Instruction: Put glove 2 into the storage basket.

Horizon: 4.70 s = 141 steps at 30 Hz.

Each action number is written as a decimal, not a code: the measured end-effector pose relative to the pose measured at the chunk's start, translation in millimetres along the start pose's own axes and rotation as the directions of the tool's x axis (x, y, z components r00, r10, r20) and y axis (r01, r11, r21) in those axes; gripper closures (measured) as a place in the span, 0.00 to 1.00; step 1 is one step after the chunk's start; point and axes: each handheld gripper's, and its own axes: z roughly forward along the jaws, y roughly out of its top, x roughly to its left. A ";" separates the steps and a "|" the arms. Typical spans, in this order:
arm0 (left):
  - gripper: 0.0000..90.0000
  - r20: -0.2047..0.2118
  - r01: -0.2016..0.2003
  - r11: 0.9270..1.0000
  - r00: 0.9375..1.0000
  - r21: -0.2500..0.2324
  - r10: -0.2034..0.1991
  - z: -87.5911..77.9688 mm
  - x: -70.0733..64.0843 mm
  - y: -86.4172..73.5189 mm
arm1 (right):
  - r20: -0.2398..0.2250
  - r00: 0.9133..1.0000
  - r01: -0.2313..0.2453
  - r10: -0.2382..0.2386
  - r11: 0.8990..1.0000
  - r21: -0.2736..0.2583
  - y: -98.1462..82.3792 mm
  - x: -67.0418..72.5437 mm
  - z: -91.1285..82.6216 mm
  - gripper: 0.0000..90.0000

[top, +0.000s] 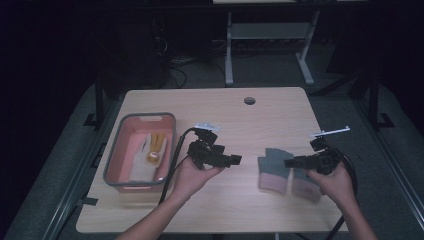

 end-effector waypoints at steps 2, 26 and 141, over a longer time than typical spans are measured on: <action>0.26 0.012 0.001 1.000 1.000 0.006 -0.001 3.3 -2.3 -0.8 | 0.013 1.000 -0.010 0.010 1.000 -0.001 -4.6 -5.5 -2.8 0.51; 0.25 0.058 -0.009 0.999 0.998 0.046 0.006 42.2 -20.5 -10.1 | 0.212 0.976 -0.065 0.049 0.995 0.071 -45.4 -47.6 -0.3 0.51; 0.38 0.056 0.115 0.977 0.990 0.178 -0.127 119.4 -9.5 -22.8 | 0.024 0.994 -0.108 0.109 0.993 -0.036 -30.3 -3.1 33.1 0.53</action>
